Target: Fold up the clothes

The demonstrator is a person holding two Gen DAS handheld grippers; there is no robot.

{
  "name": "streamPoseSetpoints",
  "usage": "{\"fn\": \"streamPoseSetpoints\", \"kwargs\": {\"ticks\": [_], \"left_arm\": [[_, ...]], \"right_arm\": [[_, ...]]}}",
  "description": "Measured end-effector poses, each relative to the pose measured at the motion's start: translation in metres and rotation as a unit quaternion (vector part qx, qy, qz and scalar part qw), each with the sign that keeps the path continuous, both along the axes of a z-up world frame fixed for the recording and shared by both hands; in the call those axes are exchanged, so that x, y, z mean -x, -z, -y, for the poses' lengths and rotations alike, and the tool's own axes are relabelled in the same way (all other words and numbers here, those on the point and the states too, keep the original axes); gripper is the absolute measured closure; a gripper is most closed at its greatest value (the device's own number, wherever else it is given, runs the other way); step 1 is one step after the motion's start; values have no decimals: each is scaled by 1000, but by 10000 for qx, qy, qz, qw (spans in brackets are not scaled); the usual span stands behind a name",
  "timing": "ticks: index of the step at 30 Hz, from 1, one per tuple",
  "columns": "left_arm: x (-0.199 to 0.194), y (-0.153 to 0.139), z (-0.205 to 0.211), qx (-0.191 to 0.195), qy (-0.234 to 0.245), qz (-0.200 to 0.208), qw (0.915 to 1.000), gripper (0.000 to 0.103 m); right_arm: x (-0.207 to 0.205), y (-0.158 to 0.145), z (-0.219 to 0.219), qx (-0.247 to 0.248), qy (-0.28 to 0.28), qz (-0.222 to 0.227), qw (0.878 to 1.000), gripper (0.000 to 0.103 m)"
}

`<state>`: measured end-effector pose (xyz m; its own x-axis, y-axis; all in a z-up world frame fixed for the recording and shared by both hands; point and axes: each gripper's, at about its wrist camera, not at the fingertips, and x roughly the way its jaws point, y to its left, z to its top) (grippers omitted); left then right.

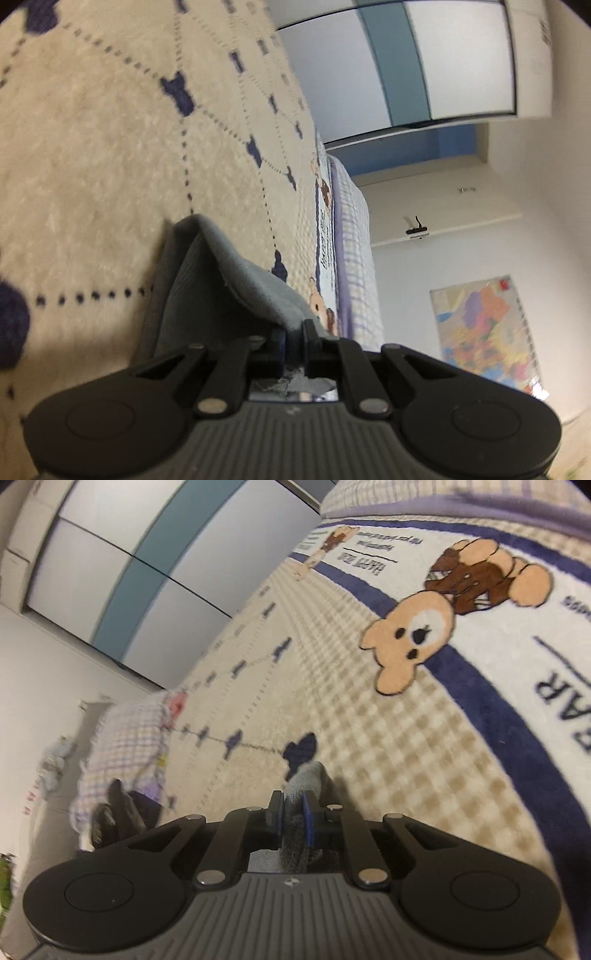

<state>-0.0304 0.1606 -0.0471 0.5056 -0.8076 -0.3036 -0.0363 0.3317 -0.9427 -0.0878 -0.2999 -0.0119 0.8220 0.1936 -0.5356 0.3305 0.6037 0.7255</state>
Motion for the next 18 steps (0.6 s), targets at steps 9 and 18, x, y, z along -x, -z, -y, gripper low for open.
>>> {"fn": "streamPoseSetpoints", "kwargs": {"ticks": [9, 18], "left_arm": [[0, 25, -1, -968, 57, -646, 9932, 95], [2, 38, -4, -1400, 95, -519, 9887, 92]], "right_arm": [[10, 14, -21, 371, -261, -668, 9967, 91], [2, 38, -43, 1437, -598, -859, 9841, 85]]}}
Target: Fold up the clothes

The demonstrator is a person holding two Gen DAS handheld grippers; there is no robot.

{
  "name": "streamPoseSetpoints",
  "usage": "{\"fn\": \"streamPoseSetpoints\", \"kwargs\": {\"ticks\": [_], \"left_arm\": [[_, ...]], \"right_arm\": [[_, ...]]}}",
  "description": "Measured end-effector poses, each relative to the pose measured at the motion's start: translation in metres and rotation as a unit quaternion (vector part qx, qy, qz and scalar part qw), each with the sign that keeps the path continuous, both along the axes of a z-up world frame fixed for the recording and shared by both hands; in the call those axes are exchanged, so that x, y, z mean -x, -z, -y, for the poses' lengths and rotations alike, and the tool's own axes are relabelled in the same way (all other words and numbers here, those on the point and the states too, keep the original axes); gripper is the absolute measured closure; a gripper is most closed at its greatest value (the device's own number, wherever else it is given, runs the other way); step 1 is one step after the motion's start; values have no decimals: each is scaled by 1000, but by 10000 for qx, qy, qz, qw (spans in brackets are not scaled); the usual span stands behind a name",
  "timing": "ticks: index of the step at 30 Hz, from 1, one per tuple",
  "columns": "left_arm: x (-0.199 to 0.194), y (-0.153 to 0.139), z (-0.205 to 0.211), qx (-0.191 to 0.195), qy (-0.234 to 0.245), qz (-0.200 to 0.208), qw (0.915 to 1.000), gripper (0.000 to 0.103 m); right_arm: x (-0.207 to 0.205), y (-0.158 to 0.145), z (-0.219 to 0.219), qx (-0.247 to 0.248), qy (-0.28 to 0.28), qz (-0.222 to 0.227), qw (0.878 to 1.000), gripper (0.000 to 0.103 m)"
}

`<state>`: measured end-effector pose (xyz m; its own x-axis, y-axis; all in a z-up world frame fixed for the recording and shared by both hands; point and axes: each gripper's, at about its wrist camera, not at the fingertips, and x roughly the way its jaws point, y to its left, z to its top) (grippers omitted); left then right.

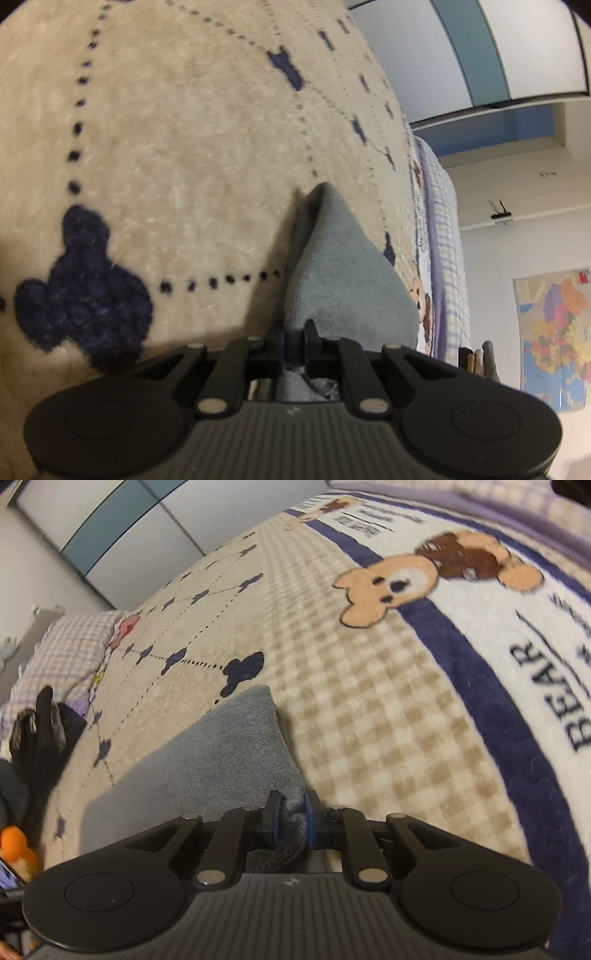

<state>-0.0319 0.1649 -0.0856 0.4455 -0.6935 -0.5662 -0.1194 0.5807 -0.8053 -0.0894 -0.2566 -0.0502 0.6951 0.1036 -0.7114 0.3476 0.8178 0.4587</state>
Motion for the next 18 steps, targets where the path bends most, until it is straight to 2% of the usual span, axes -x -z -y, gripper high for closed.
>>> {"fn": "streamPoseSetpoints", "kwargs": {"ticks": [1, 3, 6, 12, 16, 17, 18], "left_arm": [[0, -3, 0, 14, 33, 75, 10000, 90], [-3, -8, 1, 30, 76, 204, 9998, 66], [-6, -17, 2, -122, 70, 437, 9989, 57], [-20, -26, 15, -633, 115, 700, 9955, 57], [-30, -26, 24, -794, -4, 900, 9928, 58], [-32, -25, 25, -799, -45, 950, 9923, 61], [-34, -23, 26, -801, -58, 985, 9919, 72]], "right_arm": [[0, -3, 0, 58, -54, 32, 10000, 84], [-1, -9, 2, 90, -122, 136, 9998, 82], [-2, -14, 6, 51, -107, 291, 9995, 77], [-11, -16, 20, -48, 52, 498, 9987, 75], [-20, -9, 28, -461, 64, 622, 9970, 73], [-23, -7, 28, -530, 59, 647, 9965, 70], [-25, -5, 28, -580, 48, 663, 9961, 68]]}}
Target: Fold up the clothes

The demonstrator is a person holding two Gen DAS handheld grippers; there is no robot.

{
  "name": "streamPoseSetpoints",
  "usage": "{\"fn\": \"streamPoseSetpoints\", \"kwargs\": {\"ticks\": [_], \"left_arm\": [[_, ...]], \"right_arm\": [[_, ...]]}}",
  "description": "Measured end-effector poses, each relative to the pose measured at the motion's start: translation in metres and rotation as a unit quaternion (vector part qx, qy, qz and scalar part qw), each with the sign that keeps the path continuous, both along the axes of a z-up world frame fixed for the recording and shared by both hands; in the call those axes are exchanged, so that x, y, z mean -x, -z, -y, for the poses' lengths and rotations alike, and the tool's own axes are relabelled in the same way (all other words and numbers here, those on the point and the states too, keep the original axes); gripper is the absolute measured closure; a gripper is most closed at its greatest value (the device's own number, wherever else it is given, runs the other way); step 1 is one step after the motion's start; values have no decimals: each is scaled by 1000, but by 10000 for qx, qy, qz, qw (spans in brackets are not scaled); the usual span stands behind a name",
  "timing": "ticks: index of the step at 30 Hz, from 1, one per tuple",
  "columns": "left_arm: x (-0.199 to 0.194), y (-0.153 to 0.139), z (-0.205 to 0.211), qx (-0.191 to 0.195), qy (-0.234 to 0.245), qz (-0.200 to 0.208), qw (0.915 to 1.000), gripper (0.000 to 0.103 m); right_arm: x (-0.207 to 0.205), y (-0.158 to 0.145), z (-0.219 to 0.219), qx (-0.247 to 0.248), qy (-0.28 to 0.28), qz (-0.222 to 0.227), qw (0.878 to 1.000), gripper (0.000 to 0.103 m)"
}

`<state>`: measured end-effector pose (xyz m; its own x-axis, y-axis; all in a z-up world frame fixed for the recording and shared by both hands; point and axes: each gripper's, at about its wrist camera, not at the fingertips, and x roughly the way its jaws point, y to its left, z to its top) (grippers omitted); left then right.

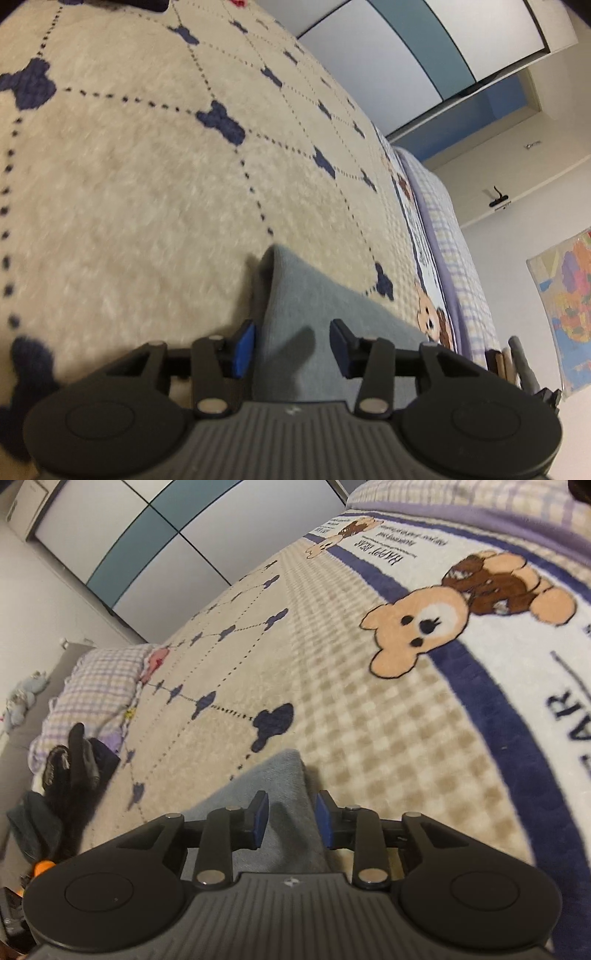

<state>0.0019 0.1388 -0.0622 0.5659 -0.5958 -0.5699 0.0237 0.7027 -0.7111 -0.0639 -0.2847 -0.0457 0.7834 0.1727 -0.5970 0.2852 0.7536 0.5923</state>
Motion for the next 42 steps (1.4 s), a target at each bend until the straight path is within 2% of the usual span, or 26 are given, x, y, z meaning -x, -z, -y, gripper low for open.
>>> {"fn": "streamPoseSetpoints", "kwargs": {"ticks": [1, 2, 4, 5, 6, 9, 13, 16, 18, 22, 25, 28, 31, 35, 40, 42], "left_arm": [[-1, 1, 2, -16, 15, 44, 10000, 82], [-1, 1, 3, -62, 38, 126, 9999, 98], [4, -2, 6, -265, 66, 396, 9988, 98], [6, -5, 8, -354, 60, 532, 9979, 98], [8, -7, 8, -431, 39, 621, 9971, 98], [9, -7, 9, -674, -44, 632, 9957, 98], [9, 0, 15, -1035, 9, 541, 9932, 98], [11, -3, 16, -1103, -21, 635, 9919, 91], [14, -6, 14, -1112, -124, 704, 9912, 85], [27, -21, 14, -1283, -323, 1168, 9843, 79], [33, -31, 27, -1348, -145, 1649, 9769, 71], [37, -38, 44, -1355, 179, 2051, 9692, 66], [36, -33, 64, -1513, 582, 2133, 9634, 66], [35, -24, 81, -1775, 1000, 2056, 9572, 65], [36, -10, 92, -2088, 1276, 2007, 9486, 64], [40, -6, 96, -2204, 1374, 2093, 9427, 62]], "right_arm": [[-2, 3, -1, -45, -18, 10, 10000, 68], [-4, 5, -2, -95, -38, 19, 9999, 68], [-7, 8, -8, -83, -155, 57, 9998, 72], [-8, 8, -12, 49, -228, 93, 9997, 91], [-8, 5, -18, 302, -302, 143, 9990, 95], [-7, -5, -30, 1013, -330, 320, 9938, 96], [-18, 6, -37, 1520, -293, -77, 9879, 96], [-20, 10, -44, 1746, -355, -124, 9839, 95], [-16, 2, -47, 1821, -273, -16, 9829, 89], [-1, -10, -57, 2106, -131, 305, 9770, 81], [6, -21, -76, 2565, -185, 611, 9644, 78], [7, -25, -96, 2785, -545, 909, 9546, 77], [4, -25, -115, 2836, -1059, 1106, 9466, 77], [-3, -16, -135, 2948, -1548, 1091, 9366, 77], [-13, 8, -146, 3042, -1852, 673, 9320, 76], [-13, 16, -151, 3212, -1941, 647, 9247, 76]]}}
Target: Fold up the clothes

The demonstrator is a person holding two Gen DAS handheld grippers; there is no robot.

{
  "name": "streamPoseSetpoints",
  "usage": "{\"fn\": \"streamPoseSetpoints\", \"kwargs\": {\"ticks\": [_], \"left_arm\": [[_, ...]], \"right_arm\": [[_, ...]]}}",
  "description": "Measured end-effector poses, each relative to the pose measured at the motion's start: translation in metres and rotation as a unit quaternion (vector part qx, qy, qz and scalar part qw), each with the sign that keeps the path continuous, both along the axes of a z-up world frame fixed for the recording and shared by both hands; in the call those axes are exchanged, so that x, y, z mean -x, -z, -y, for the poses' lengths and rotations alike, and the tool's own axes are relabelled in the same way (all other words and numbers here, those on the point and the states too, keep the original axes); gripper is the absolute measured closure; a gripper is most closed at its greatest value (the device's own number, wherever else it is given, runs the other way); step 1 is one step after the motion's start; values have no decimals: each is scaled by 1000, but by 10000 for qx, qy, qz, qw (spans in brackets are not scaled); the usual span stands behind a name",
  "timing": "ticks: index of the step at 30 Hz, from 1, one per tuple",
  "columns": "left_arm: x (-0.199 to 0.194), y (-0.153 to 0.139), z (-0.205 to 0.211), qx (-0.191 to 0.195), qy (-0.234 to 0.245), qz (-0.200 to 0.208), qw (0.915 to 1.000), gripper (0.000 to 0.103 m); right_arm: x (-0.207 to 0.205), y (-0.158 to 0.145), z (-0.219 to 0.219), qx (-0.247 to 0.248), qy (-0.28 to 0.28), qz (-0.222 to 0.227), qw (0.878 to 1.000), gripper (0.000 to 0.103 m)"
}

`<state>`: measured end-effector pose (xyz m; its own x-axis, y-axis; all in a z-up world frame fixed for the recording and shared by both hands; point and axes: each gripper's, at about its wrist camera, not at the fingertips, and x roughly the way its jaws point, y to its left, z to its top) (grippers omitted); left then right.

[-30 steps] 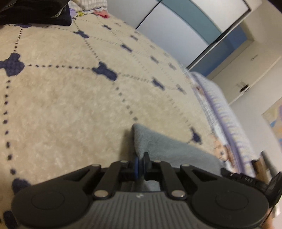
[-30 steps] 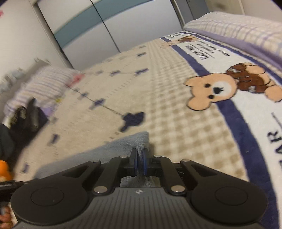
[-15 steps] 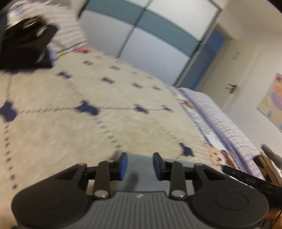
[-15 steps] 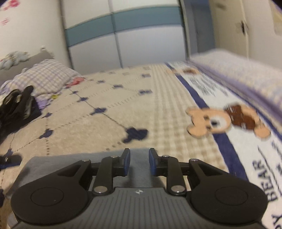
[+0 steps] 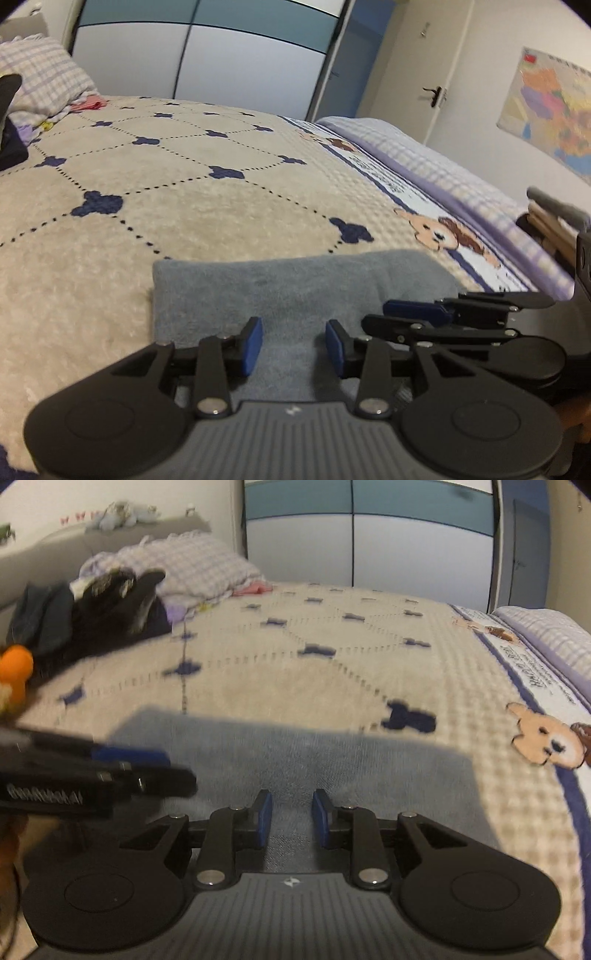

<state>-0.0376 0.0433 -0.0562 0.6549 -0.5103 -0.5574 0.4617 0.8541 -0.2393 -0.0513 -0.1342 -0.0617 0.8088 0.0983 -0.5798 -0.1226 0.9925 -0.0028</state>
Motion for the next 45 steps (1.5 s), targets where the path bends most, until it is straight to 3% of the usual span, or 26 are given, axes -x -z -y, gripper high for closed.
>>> {"fn": "streamPoseSetpoints", "kwargs": {"ticks": [6, 12, 15, 19, 24, 27, 33, 36, 40, 45], "left_arm": [[18, 0, 17, -611, 263, 565, 9962, 50], [22, -17, -2, -206, -18, 831, 9963, 45], [15, -16, -11, -85, -269, 777, 9966, 40], [5, -4, -14, -194, -413, 490, 9978, 39], [7, 5, -2, -609, -202, 599, 9961, 28], [11, 2, -4, -577, -205, 625, 9962, 27], [13, -11, -25, -220, -449, 259, 9984, 21], [14, -15, -33, -111, -608, 78, 9981, 20], [8, -7, -46, -34, -985, -496, 9939, 20], [-1, 0, -77, 1072, -1339, -1188, 9780, 20]], "right_arm": [[13, 5, -16, 591, -124, 248, 9979, 76], [26, -8, 0, 387, 117, 618, 9973, 67], [28, -10, 14, 330, 446, 774, 9955, 64], [25, -2, 31, 257, 765, 571, 9951, 63], [20, 11, 32, 330, 701, 279, 9966, 57], [22, 9, 31, 343, 674, 303, 9967, 57], [33, -8, 56, -331, 865, 150, 9956, 55], [41, -15, 65, -329, 1043, 195, 9938, 53], [48, -12, 74, -400, 1091, 48, 9932, 51], [48, -3, 87, -731, 1152, -308, 9902, 49]]}}
